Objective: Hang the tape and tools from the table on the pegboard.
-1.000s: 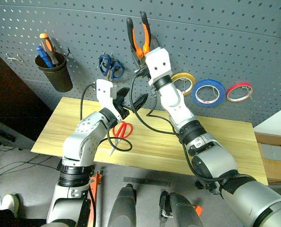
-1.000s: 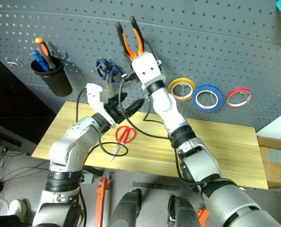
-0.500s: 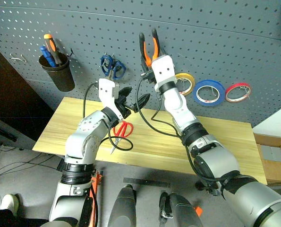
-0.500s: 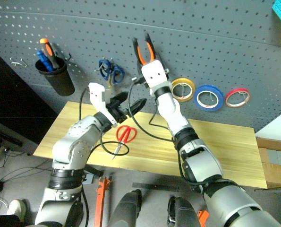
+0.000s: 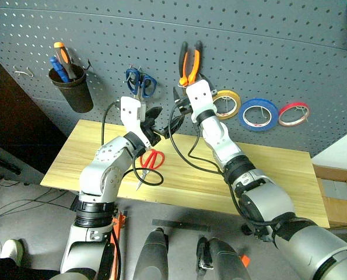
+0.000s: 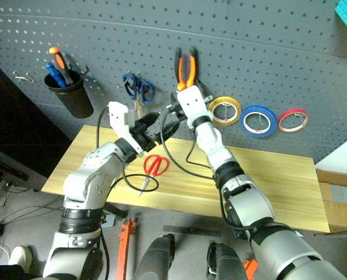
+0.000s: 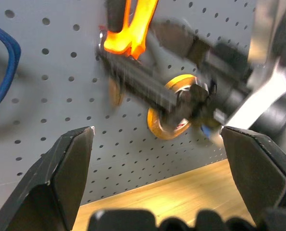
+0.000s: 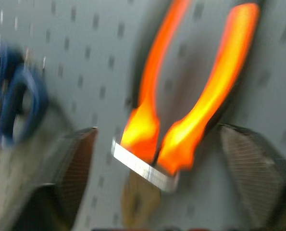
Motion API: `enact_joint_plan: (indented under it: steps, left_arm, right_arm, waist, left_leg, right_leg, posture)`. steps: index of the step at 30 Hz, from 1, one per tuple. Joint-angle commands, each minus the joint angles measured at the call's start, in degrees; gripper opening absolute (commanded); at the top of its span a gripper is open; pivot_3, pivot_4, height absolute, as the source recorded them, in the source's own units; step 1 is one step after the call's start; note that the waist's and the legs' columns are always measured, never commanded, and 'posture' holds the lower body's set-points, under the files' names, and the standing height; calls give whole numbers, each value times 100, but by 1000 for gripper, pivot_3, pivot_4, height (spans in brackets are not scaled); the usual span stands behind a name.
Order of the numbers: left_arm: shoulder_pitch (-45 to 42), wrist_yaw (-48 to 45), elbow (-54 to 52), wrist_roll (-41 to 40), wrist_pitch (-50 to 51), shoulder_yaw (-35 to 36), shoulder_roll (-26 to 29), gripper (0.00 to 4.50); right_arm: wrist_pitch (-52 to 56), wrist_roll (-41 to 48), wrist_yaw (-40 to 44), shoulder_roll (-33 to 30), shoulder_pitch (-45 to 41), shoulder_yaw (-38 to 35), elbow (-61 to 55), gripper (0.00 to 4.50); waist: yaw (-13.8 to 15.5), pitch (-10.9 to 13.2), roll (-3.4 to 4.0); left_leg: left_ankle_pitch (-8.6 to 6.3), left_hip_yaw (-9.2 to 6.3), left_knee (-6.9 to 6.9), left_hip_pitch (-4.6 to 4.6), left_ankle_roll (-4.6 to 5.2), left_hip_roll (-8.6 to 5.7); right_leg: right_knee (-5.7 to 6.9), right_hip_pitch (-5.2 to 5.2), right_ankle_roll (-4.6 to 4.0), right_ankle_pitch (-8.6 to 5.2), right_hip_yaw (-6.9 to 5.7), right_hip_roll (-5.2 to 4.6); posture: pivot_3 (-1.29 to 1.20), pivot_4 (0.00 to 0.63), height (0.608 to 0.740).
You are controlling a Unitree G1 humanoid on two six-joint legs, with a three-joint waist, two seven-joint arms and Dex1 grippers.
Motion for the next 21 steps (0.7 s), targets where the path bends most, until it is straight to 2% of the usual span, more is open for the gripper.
enact_joint_plan:
  steps: [1,4,9,12,17,21]
  left_arm:
    - [86,6,-309,-23,39,82,38,4500]
    - [279,49,-433,-37,158,97,58,4500]
    - [1105,491,-802,272,491,124,262,4500]
    - [1731,988,-782,781,648,105,399,4500]
    - [2066,1420,-78,1670,499,-326,432,4500]
    - [1915,1911,629,2296,311,-463,309,4500]
  right_arm:
    - [154,126,118,-81,219,-120,-646,4447]
    - [590,430,713,-181,834,-161,-1652,4447]
    - [2513,1448,2461,-672,2520,218,-4995,4447]
    - [3670,2111,3471,-1365,3587,626,-6740,4447]
    - [4104,2676,4677,-2469,5127,1042,-8002,4447]
    - [3645,2371,4963,-2827,5501,1241,-7974,4447]
  waist:
    - [-8,0,0]
    - [-20,2,3]
    - [-105,19,30]
    - [-208,34,56]
    - [-268,77,116]
    - [-321,209,138]
  left_leg:
    - [0,0,-1,0,0,0]
    - [-1,0,-4,-1,0,0]
    - [-2,-1,-6,-5,2,8]
    - [-2,-3,-10,2,2,21]
    - [-2,3,-10,16,2,49]
    - [-3,29,-10,48,0,71]
  right_leg:
    - [0,-1,-1,1,0,0]
    - [-5,0,1,-1,2,0]
    - [-9,-1,6,-5,6,-5]
    - [-6,0,7,-9,8,-8]
    - [-4,8,-7,-21,-3,-4]
    - [-6,19,-33,-36,7,-8]
  posture:
    - [253,206,740]
    - [229,224,740]
    - [174,263,740]
    - [146,286,740]
    - [123,329,740]
    - [113,356,740]
